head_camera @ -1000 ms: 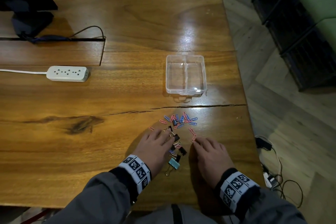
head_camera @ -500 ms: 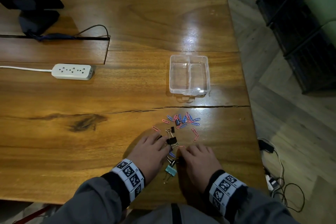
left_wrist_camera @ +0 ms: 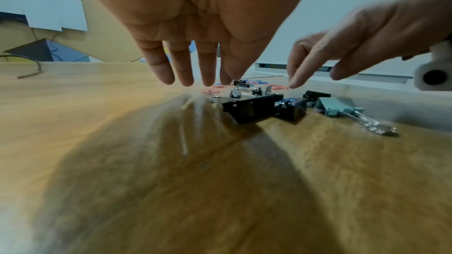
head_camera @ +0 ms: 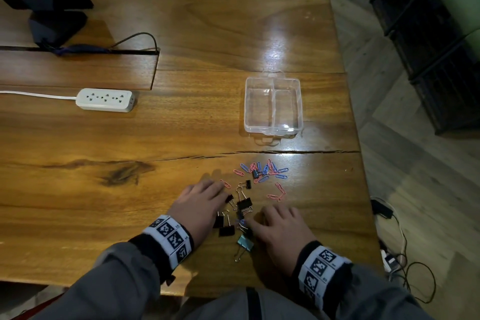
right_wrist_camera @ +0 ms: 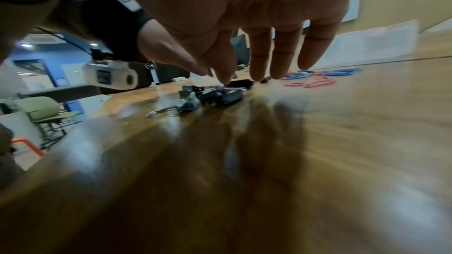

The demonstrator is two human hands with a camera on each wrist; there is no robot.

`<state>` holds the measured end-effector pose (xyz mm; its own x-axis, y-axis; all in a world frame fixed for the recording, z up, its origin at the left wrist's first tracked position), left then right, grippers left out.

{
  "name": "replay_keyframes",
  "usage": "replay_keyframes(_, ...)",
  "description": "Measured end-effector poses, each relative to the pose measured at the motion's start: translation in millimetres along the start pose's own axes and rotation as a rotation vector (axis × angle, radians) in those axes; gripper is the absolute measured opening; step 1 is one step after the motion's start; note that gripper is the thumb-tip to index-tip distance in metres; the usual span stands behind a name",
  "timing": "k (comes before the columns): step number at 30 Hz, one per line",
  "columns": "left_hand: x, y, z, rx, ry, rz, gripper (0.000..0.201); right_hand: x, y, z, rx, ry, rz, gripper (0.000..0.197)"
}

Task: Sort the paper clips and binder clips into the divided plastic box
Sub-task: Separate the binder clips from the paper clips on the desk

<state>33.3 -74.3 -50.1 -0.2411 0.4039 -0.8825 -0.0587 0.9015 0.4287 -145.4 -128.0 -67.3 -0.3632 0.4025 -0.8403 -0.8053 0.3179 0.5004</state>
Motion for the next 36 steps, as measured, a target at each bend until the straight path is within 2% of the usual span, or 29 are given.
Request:
replay_keyframes(3, 1, -8, 0, -0.002, 0.004, 0.015, 0.052, -1, -6, 7, -0.016, 0.060, 0.025, 0.064)
replay_keyframes(8, 8, -9, 2, -0.020, -0.004, 0.025, 0.052, -2, -2, -10, 0.077, 0.051, 0.049, 0.070)
replay_keyframes(14, 6, -12, 6, -0.044, -0.009, 0.017, 0.049, -7, 6, -30, 0.206, 0.004, 0.004, 0.060)
replay_keyframes(21, 14, -18, -28, 0.085, -0.085, 0.083, 0.061, -3, 14, -37, 0.191, 0.016, 0.007, 0.058)
replay_keyframes(25, 14, -23, -49, 0.123, -0.127, 0.046, 0.060, -7, 12, -37, 0.166, 0.053, 0.000, 0.057)
replay_keyframes(29, 15, -25, -51, 0.080, -0.142, 0.091, 0.053, -8, 12, -42, 0.186, 0.060, -0.003, 0.060)
replay_keyframes(33, 19, -10, -37, 0.100, -0.119, 0.143, 0.048, -15, 5, -54, 0.239, 0.003, -0.036, 0.063)
replay_keyframes(36, 13, -3, -23, -0.002, -0.022, 0.113, 0.051, -25, -4, -51, 0.222, -0.044, -0.075, 0.056)
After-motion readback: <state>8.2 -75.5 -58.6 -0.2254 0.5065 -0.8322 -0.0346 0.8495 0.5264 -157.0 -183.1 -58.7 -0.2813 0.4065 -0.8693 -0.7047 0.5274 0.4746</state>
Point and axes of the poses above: each hand's wrist, its own y-axis away from the middle knuckle, its own x-axis out of the palm, z = x × y, the point moved 5 cm from there along -y, towards the middle knuckle, and after that the axes turned 4 degrees about z, right-handed, at the moved point
